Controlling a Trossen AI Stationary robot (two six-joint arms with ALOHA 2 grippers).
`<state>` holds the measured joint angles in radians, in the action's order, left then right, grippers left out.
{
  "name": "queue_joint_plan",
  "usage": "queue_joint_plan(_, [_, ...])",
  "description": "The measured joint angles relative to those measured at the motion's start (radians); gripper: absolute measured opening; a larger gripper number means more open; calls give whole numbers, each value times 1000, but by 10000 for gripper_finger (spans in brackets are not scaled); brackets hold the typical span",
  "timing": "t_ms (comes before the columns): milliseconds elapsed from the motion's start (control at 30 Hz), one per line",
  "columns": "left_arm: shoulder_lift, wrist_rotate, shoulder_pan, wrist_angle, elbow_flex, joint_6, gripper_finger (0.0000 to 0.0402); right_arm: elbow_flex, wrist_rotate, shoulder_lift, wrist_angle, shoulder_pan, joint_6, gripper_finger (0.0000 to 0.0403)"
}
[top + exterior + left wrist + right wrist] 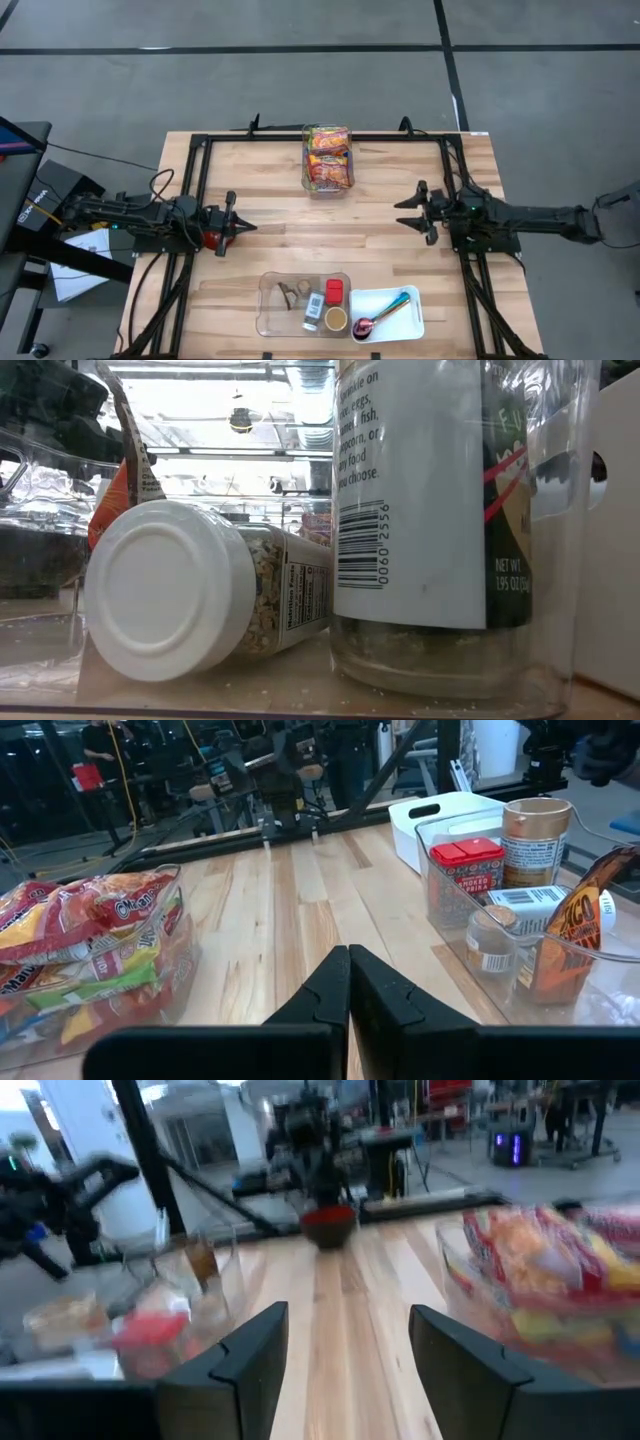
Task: Pick & Place Food Item
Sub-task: Return to Home Position
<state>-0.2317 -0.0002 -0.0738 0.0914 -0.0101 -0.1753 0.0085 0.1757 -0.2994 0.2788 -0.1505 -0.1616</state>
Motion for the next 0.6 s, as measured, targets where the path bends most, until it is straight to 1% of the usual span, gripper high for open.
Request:
queue_joint_plan(67, [0, 0, 0, 0, 0, 0, 0, 0, -3, 81, -122, 0, 11, 202])
queue_joint_plan(133, [0, 0, 0, 0, 0, 0, 0, 0, -3, 152, -201, 0, 25, 202])
queue_joint_plan(167, [0, 0, 0, 0, 0, 0, 0, 0, -3, 184, -232, 0, 31, 202])
queue_joint_plan(233, [0, 0, 0, 0, 0, 0, 0, 0, -5, 229, -238, 2, 37, 202])
queue_joint_plan(300, [0, 0, 0, 0, 0, 0, 0, 0, -2, 252, -238, 8, 54, 202])
queue_joint_plan(433, [0, 0, 0, 2, -1, 0, 0, 0, -3, 258, -238, 14, 97, 202])
queue_joint_plan(600, [0, 0, 0, 5, -1, 0, 0, 0, -2, 258, -239, 11, 53, 202])
